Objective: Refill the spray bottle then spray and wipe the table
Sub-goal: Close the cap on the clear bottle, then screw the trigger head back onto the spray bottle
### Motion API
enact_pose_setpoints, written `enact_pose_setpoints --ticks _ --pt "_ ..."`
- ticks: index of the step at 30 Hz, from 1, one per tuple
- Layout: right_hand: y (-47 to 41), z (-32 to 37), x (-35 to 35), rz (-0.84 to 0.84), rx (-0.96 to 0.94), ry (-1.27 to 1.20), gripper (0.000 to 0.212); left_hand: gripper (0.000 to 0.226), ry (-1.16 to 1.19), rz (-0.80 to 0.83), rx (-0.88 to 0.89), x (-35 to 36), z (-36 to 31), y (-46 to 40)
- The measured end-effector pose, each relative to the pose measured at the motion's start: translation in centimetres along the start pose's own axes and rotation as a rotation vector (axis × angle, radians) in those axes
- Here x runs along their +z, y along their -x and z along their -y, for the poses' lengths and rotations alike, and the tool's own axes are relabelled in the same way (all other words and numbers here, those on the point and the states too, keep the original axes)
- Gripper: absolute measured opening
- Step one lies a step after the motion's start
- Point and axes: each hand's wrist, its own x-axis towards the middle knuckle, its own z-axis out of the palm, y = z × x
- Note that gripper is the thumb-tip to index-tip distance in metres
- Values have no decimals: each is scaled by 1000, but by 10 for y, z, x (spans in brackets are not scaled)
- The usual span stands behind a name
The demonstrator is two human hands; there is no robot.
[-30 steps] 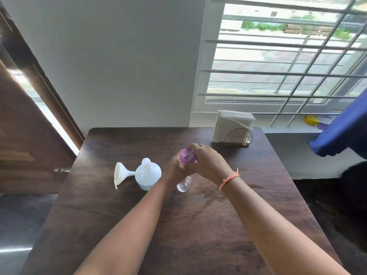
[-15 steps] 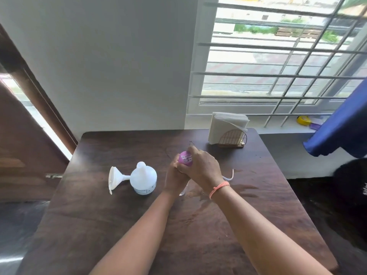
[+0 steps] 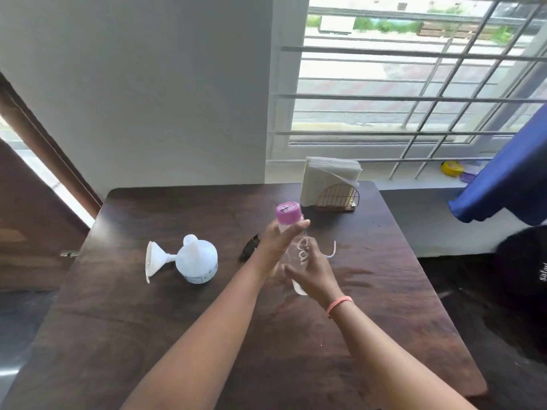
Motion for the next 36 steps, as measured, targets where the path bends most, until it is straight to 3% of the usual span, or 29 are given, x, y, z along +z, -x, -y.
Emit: enact_pose_setpoints --ticks 2,4,7,10,13,16,21,25,29,32,36 --pt "-3 -8 -12 -189 35 14 42 56 -68 94 -45 12 -1 -7" --pt "-6 -17 -28 -365 50 14 44 67 -224 50 -66 15 1 -16" --pt "-11 -42 -55 -541 119 -36 53 40 -639 -193 -40 -8 17 -33" --pt "-18 -69 -76 -578 259 -21 67 48 -1149 -239 -205 -38 31 -41" --pt "-21 -89 -89 -497 293 -45 70 61 -1347 -255 -338 -50 44 -36" --pt "-19 -98 -88 -375 282 1 76 65 -1353 -293 -316 -57 55 -31" --pt "-21 -106 -85 -320 297 -2 87 67 -1225 -364 -271 -60 65 -25" --pt "-15 -116 -81 -323 344 -47 75 64 -1218 -444 -307 -59 67 -25" --pt "4 -126 -67 -462 425 -201 94 71 -1142 -471 -390 -56 61 -23" --pt "18 -121 -49 -607 482 -230 80 71 -946 -520 -432 -54 51 -23" --pt "25 -107 -22 -669 488 -52 51 61 -515 -548 -474 -48 36 -23"
